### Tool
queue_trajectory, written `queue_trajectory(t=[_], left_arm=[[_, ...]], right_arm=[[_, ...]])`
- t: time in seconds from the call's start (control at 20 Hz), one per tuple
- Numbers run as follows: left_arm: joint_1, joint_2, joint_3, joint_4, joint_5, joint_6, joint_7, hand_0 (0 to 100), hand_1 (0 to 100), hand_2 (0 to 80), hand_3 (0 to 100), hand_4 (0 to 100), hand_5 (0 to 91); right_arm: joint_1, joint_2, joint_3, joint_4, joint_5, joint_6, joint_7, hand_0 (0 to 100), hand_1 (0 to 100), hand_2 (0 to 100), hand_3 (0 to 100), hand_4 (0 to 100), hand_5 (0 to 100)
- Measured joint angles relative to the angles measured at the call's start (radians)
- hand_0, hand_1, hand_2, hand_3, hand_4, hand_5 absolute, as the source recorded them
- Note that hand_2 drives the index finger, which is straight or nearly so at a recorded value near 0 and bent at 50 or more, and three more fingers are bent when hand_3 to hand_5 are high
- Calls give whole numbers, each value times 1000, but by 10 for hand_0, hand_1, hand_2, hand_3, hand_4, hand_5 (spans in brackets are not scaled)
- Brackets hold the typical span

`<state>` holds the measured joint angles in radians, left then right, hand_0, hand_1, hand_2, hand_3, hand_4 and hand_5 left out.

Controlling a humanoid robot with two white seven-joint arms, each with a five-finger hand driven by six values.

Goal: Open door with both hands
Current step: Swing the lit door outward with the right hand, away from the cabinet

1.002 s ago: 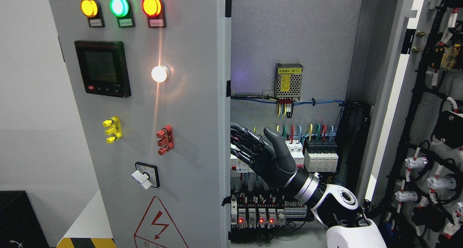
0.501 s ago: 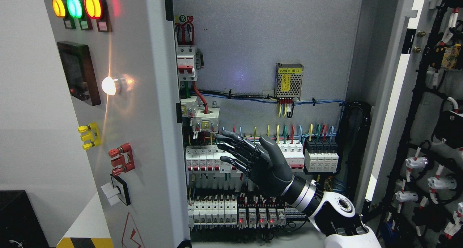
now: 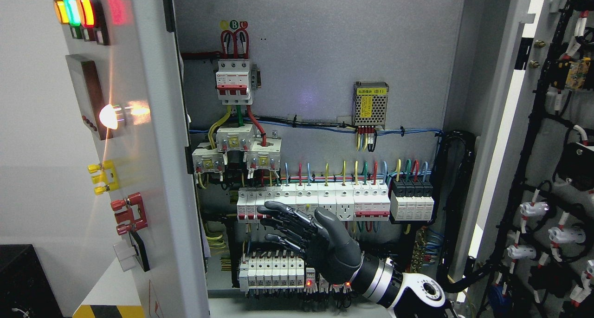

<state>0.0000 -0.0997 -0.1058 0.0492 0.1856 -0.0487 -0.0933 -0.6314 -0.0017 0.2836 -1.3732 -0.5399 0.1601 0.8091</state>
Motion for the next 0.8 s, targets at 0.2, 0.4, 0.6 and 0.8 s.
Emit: queue_trajectory(t=[0.2,0.4,0.6,0.8], left_arm=[[0,0,0,0,0,0,0,0,0,0,0,0,0],[0,0,0,0,0,0,0,0,0,0,0,0,0],[0,0,0,0,0,0,0,0,0,0,0,0,0],[0,0,0,0,0,0,0,0,0,0,0,0,0]], right_arm=[[36,-8,36,-41,0,0,0,192,0,0,0,0,0],[66,-15,71,-75,1,8,4,192,0,0,0,0,0],[84,-18,105,-100,1,32,4,192,0,0,0,0,0],[100,-18,140,-122,1,45,-1,192,0,0,0,0,0]])
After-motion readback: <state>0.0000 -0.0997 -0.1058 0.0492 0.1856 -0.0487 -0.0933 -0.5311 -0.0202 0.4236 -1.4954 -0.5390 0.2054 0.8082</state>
